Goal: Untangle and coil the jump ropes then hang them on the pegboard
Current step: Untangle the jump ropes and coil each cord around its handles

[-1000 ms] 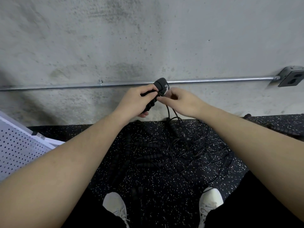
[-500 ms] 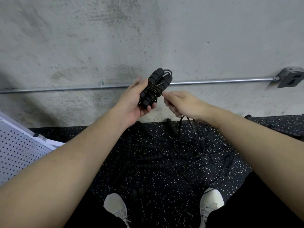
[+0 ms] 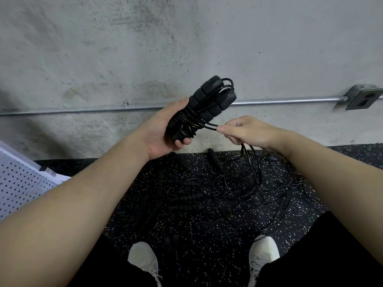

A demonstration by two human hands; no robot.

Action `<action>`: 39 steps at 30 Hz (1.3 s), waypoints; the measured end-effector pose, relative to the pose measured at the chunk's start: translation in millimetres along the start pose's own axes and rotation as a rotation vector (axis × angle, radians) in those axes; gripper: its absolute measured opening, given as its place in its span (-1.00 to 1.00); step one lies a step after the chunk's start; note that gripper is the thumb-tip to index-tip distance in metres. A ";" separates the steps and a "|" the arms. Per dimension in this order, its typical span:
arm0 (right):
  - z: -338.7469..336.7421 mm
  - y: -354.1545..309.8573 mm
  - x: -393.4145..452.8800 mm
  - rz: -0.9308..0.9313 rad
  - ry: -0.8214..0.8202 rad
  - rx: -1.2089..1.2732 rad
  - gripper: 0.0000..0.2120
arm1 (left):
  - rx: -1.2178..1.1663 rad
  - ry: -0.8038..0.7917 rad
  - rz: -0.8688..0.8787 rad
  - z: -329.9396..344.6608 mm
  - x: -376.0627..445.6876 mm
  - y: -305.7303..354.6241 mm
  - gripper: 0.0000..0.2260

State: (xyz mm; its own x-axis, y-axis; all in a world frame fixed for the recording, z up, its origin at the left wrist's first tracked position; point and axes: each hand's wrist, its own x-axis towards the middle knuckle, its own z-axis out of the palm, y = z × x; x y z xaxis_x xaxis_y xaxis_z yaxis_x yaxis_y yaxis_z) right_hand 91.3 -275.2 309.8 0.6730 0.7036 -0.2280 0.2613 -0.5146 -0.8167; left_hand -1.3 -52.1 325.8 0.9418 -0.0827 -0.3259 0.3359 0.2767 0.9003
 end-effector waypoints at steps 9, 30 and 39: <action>-14.4 10.0 -1.8 0.088 -0.023 -0.210 -0.45 | 0.393 -0.142 -0.092 -9.3 -0.5 -2.7 -0.61; -2.8 -20.0 4.2 0.073 0.158 -0.043 -0.83 | 1.456 0.177 0.293 17.3 11.5 -20.4 -0.49; 14.6 -26.4 8.3 0.141 0.219 -0.091 -0.82 | 1.523 0.331 0.256 17.8 22.4 -32.3 -0.61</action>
State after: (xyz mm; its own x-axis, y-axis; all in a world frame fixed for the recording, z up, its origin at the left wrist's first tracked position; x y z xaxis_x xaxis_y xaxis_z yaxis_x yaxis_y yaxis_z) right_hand 79.8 -248.6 321.7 0.8383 0.5040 -0.2080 0.2088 -0.6491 -0.7315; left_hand 9.2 -79.9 294.6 0.9972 0.0744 0.0117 0.0673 -0.9495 0.3065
